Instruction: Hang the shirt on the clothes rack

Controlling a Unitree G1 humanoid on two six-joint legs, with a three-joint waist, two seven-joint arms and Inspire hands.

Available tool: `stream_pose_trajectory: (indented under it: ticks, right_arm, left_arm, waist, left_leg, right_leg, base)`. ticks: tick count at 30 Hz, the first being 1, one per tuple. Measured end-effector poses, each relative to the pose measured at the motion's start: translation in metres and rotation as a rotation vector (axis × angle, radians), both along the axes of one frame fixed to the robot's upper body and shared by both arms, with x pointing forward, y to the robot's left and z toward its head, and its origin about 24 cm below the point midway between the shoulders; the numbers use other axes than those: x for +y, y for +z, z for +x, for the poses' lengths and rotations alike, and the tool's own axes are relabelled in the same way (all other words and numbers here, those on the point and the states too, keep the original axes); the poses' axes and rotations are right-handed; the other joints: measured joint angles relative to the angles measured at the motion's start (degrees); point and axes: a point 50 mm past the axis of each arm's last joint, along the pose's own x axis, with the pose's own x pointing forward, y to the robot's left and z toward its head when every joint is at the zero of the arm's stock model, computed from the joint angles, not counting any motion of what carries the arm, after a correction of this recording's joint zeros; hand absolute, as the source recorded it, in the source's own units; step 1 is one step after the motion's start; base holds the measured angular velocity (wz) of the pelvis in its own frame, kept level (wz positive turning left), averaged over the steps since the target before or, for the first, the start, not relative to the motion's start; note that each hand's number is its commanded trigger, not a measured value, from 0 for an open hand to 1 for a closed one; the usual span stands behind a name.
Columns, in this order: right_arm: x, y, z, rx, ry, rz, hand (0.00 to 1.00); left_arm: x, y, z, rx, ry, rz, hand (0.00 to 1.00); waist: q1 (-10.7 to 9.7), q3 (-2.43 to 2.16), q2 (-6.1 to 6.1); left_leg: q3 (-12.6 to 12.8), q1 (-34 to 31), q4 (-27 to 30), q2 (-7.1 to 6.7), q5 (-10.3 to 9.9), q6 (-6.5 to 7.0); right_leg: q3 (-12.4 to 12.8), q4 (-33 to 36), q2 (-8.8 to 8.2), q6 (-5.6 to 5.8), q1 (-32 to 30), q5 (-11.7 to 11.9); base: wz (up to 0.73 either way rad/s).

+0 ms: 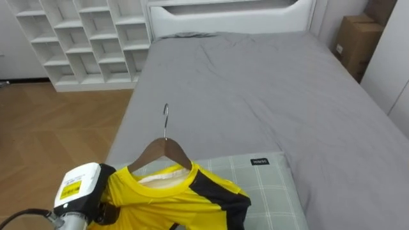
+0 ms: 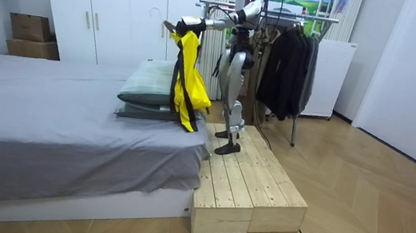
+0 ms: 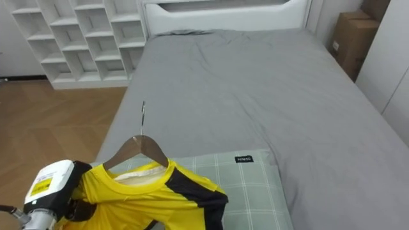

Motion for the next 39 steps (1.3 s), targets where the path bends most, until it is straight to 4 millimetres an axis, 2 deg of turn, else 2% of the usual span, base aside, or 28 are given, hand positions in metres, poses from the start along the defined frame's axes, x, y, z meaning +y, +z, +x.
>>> stream_pose_trajectory:
  ticks: [4, 7, 10, 12, 16, 21, 26, 32, 36, 39]
  right_arm:
    - [-0.017, 0.007, 0.005, 0.031, 0.041, -0.068, 0.0]
    - [-0.034, 0.017, 0.018, 0.015, 0.081, -0.167, 0.0]
    - [-0.048, 0.032, 0.042, -0.055, 0.129, -0.28, 0.0]
    - [-0.06, 0.053, 0.072, -0.146, 0.207, -0.404, 0.0]
    - [-0.067, 0.086, 0.109, -0.285, 0.297, -0.574, 0.0]
    - [-0.06, 0.138, 0.152, -0.486, 0.423, -0.803, 0.0]
    - [-0.046, 0.175, 0.177, -0.623, 0.52, -0.938, 0.0]
    - [-0.032, 0.197, 0.191, -0.72, 0.575, -0.993, 0.0]
    - [-0.017, 0.21, 0.206, -0.8, 0.628, -0.985, 0.0]
    - [-0.008, 0.215, 0.213, -0.82, 0.687, -0.991, 0.0]
  left_arm:
    - [0.0, 0.004, 0.002, -0.015, 0.006, 0.005, 1.0]
    - [0.0, 0.008, 0.003, -0.03, 0.014, 0.009, 1.0]
    - [-0.001, 0.014, 0.005, -0.055, 0.012, 0.003, 1.0]
    - [-0.001, 0.024, 0.005, -0.094, 0.004, 0.013, 1.0]
    - [0.0, 0.038, 0.007, -0.148, -0.003, 0.015, 1.0]
    - [0.006, 0.04, 0.003, -0.147, 0.04, 0.017, 1.0]
    - [0.007, 0.042, 0.002, -0.148, 0.047, -0.022, 1.0]
    - [0.007, 0.044, 0.003, -0.151, 0.051, -0.032, 1.0]
    - [0.002, 0.042, 0.003, -0.152, 0.051, -0.058, 1.0]
    - [0.0, 0.041, 0.003, -0.151, 0.044, -0.065, 1.0]
  waist:
    - [-0.3, -0.41, -1.32]
    - [-0.2, -0.64, -2.51]
    - [0.1, -0.7, -2.99]
    - [0.2, -0.66, -2.87]
    - [0.4, -0.64, -3.06]
    - [0.6, -0.61, -3.07]
    - [1.0, -0.59, -2.92]
    - [2.2, -0.51, -2.4]
    - [2.9, -0.1, -1.81]
    - [3.5, -0.04, -1.81]
  left_leg:
    - [-0.4, 0.2, 0.3, -0.14, 0.0, 0.02]
    - [-0.3, 0.6, 0.4, -0.11, 0.0, 0.02]
    - [0.1, 0.7, 0.4, 0.06, 0.0, 0.02]
    - [0.4, 0.9, 0.2, 0.08, 0.0, 0.02]
    - [0.4, 1.4, -0.5, 0.01, 0.1, -0.04]
    - [0.5, 1.3, -0.7, 0.05, 0.1, -0.09]
    - [0.5, 1.1, -0.8, 0.07, 0.0, -0.16]
    - [0.6, 1.2, -0.9, 0.07, 0.0, -0.17]
    - [0.8, 1.8, -1.5, 0.08, 0.0, -0.17]
    - [1.0, 1.9, -1.5, 0.1, 0.0, -0.17]
  right_leg:
    - [-0.3, -0.1, -0.03, 0.01, 0.6, 0.0]
    - [-0.3, -0.1, -0.01, 0.01, 1.0, 0.0]
    - [0.1, 0.1, 0.04, 0.0, 0.7, 0.0]
    - [0.6, 0.0, 0.08, 0.0, 0.7, 0.0]
    - [0.5, 0.0, 0.03, 0.01, 0.8, 0.1]
    - [0.8, 0.0, 0.06, -0.02, 0.6, 0.1]
    - [0.8, 0.1, 0.06, -0.02, 0.4, 0.1]
    - [0.5, 0.2, -0.05, -0.02, 0.7, 0.1]
    - [0.8, 0.3, -0.04, -0.03, 0.5, 0.1]
    - [1.2, 0.4, -0.04, -0.03, 0.4, 0.1]
  base:
    - [0.04]
    - [0.0]
    - [-0.07]
    - [-0.11]
    - [-0.01]
    - [-0.01]
    - [0.0]
    - [-0.01]
    - [-0.02]
    - [-0.03]
